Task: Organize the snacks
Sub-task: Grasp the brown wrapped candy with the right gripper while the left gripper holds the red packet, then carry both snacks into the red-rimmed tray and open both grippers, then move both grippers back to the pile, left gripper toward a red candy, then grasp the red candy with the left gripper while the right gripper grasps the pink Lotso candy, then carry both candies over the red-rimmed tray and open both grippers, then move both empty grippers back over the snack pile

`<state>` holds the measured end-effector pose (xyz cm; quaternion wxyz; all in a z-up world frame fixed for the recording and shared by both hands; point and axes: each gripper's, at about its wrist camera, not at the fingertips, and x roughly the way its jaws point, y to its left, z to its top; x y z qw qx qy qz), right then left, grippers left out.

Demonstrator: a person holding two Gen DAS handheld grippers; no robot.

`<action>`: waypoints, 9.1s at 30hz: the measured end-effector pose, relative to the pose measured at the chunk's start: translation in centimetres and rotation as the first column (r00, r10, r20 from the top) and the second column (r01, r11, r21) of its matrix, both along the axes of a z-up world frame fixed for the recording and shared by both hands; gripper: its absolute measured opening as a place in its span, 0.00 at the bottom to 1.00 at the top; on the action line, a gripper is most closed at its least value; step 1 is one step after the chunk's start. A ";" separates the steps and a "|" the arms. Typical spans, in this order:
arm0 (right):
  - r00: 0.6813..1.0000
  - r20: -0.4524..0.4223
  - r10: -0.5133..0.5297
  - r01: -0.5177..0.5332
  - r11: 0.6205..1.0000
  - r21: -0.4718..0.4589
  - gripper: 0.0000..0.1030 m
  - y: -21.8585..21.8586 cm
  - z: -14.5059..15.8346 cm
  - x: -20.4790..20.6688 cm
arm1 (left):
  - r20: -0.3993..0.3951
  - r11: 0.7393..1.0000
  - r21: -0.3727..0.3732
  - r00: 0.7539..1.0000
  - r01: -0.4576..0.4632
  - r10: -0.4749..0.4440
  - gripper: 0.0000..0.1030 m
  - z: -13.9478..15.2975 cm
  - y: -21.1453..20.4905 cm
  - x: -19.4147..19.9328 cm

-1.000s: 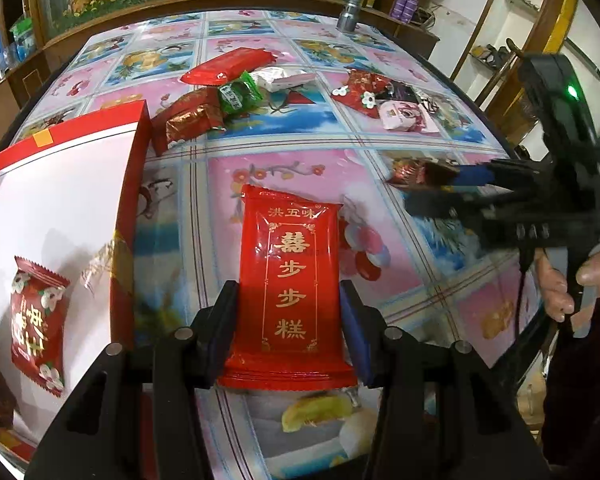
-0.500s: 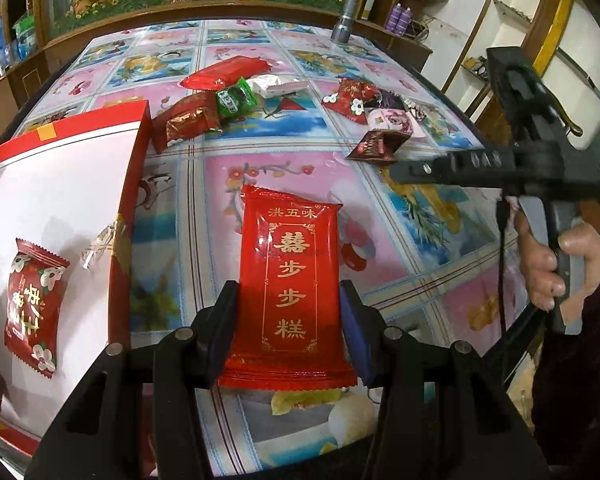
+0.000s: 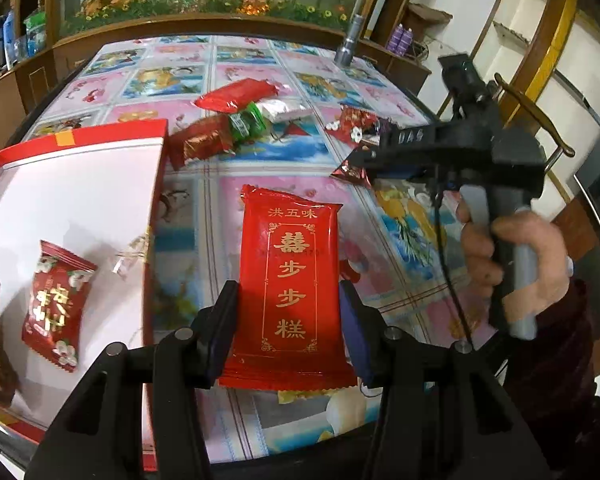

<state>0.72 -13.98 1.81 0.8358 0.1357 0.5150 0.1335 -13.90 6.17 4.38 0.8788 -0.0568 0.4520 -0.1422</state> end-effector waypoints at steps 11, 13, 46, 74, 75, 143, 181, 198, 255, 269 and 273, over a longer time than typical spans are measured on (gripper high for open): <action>0.997 0.039 0.070 -0.074 0.991 0.113 0.25 1.5 1.0 -1.0 | 0.088 0.995 -0.016 0.991 -0.098 0.099 0.46 2.8 4.1 -1.1; 0.990 0.070 0.119 -0.128 0.981 0.143 0.25 3.0 1.9 -1.7 | 0.096 0.990 -0.016 0.985 -0.140 0.141 0.46 3.1 5.6 -1.3; 0.843 0.284 0.458 -0.505 0.854 0.122 0.56 17.4 4.8 -8.7 | 0.163 0.875 0.108 0.876 -0.472 0.453 0.64 2.2 15.6 -3.0; 0.981 0.096 -0.170 0.126 0.928 0.351 0.59 -11.7 0.7 2.2 | 0.076 0.840 0.499 0.955 0.211 -0.285 0.69 2.2 -1.1 13.9; 0.981 0.090 -0.172 0.129 0.925 0.358 0.59 -11.8 0.6 2.1 | 0.045 0.823 0.508 0.946 0.255 -0.320 0.69 1.9 -1.4 14.6; 0.972 -0.103 0.213 -0.164 0.919 0.358 0.39 -1.6 -2.0 1.8 | -0.079 0.892 0.251 0.926 0.376 -0.368 0.44 -2.6 -3.4 4.8; 0.990 0.100 0.100 -0.108 0.990 0.085 0.36 -2.1 0.9 -0.5 | -0.016 0.986 0.053 0.988 0.156 -0.155 0.32 -2.0 -3.4 3.3; 0.991 0.098 0.094 -0.103 0.991 0.089 0.36 -2.1 -0.3 -0.4 | 0.032 0.985 0.144 0.995 0.090 -0.096 0.27 -2.9 -4.9 3.5; 0.936 0.316 0.156 -0.252 0.923 0.291 0.55 7.0 4.4 -0.3 | 0.280 0.885 0.292 0.918 -0.362 0.282 0.63 5.2 6.3 3.1; 0.937 0.300 -0.178 0.066 0.935 0.348 0.61 -12.7 4.6 2.7 | 0.126 0.960 0.277 0.992 -0.027 -0.008 0.68 5.2 -6.5 5.3; 0.933 0.264 -0.244 0.150 0.931 0.332 0.62 -16.9 3.9 3.6 | 0.061 0.969 0.242 0.996 0.049 -0.065 0.68 4.8 -9.3 6.3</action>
